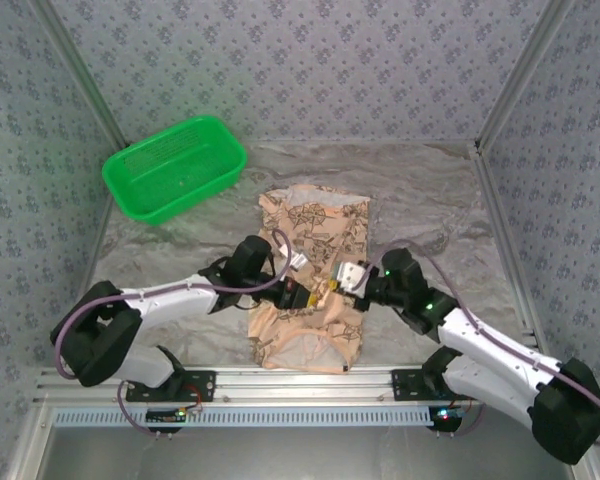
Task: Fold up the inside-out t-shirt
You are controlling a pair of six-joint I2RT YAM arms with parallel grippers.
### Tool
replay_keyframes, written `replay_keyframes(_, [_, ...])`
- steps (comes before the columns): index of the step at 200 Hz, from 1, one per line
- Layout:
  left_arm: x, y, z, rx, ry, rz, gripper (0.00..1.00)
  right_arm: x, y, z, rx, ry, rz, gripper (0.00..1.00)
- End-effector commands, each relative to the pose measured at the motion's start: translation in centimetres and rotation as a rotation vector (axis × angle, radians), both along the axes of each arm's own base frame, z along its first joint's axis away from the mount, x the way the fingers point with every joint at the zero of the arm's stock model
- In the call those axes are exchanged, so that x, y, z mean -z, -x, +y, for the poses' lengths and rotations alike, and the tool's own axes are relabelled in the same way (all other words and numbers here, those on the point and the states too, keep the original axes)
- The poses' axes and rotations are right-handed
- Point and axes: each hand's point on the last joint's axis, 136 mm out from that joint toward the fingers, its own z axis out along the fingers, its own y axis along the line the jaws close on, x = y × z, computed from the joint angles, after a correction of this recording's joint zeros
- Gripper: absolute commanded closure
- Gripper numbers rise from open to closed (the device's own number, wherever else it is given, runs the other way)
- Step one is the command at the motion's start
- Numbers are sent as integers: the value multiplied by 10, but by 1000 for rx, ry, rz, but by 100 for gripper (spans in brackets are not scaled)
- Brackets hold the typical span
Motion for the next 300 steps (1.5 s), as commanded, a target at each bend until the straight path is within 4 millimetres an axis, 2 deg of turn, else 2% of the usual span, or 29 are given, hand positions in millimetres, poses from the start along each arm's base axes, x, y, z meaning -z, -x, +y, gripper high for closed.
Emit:
replay_keyframes(1, [-18, 15, 4, 110, 143, -272, 97, -13, -14, -28, 87, -124, 84, 100])
replay_keyframes(5, [-23, 22, 5, 142, 188, -330, 97, -18, -20, -34, 112, -156, 80, 100])
replay_keyframes(15, [-27, 35, 8, 171, 236, -458, 97, -15, -31, -45, 182, -199, 102, 100])
replay_keyframes(27, [-29, 32, 10, 149, 208, -525, 99, -2, -35, -51, 218, -183, 130, 100])
replay_keyframes(42, [-32, 29, 10, 151, 176, -537, 99, 10, -26, -44, 166, -128, 149, 100])
replay_keyframes(56, [-39, 27, 8, 139, 198, -550, 98, 10, -19, -36, 123, -100, 110, 92])
replay_keyframes(70, [-46, 24, 6, 121, 219, -552, 97, 2, -5, -28, 40, -78, 33, 81])
replay_keyframes(88, [-59, 22, 2, 112, 252, -555, 96, -16, 15, -18, -55, -89, -115, 78])
replay_keyframes(93, [-63, 21, 1, 107, 262, -557, 96, -21, 20, -15, -79, -92, -159, 74])
replay_keyframes(105, [-67, 22, -1, 115, 278, -559, 96, -27, 36, -7, -152, -88, -238, 73])
replay_keyframes(109, [-67, 22, -1, 119, 279, -561, 96, -28, 38, -6, -158, -81, -258, 69])
replay_keyframes(122, [-66, 23, -1, 129, 271, -559, 95, -22, 40, -1, -146, -8, -301, 63])
replay_keyframes(137, [-64, 24, -2, 139, 263, -551, 95, -9, 45, 3, -163, 80, -300, 63])
replay_keyframes(155, [-64, 23, -5, 145, 270, -538, 95, 2, 49, 6, -177, 91, -295, 60])
replay_keyframes(175, [-64, 21, -9, 147, 263, -514, 95, 10, 44, 5, -130, 105, -298, 60])
replay_keyframes(193, [-64, 24, -12, 170, 278, -495, 95, 11, 35, 3, -77, 104, -295, 65])
replay_keyframes(198, [-63, 24, -12, 173, 278, -493, 95, 11, 34, 2, -68, 103, -299, 73])
replay_keyframes(206, [-60, 24, -12, 172, 270, -487, 94, 8, 31, 3, -53, 91, -302, 91])
replay_keyframes(216, [-56, 22, -12, 169, 253, -478, 93, 0, 32, 6, -60, 57, -320, 100])
replay_keyframes(243, [-46, 16, -12, 157, 219, -448, 89, -27, 32, 13, -68, -64, -335, 100])
replay_keyframes(254, [-39, 3, -10, 115, 182, -421, 89, -36, 29, 15, -63, -97, -335, 100])
replay_keyframes(266, [-26, -18, -2, 30, 115, -357, 87, -48, 21, 15, -32, -121, -335, 100])
replay_keyframes(272, [-20, -27, 2, -7, 95, -315, 85, -54, 16, 16, -16, -126, -339, 100])
replay_keyframes(287, [-13, -40, 10, -54, 94, -265, 67, -62, 2, 19, 16, -107, -328, 100])
replay_keyframes(300, [-12, -43, 13, -58, 98, -269, 65, -64, -10, 24, 31, -83, -304, 100])
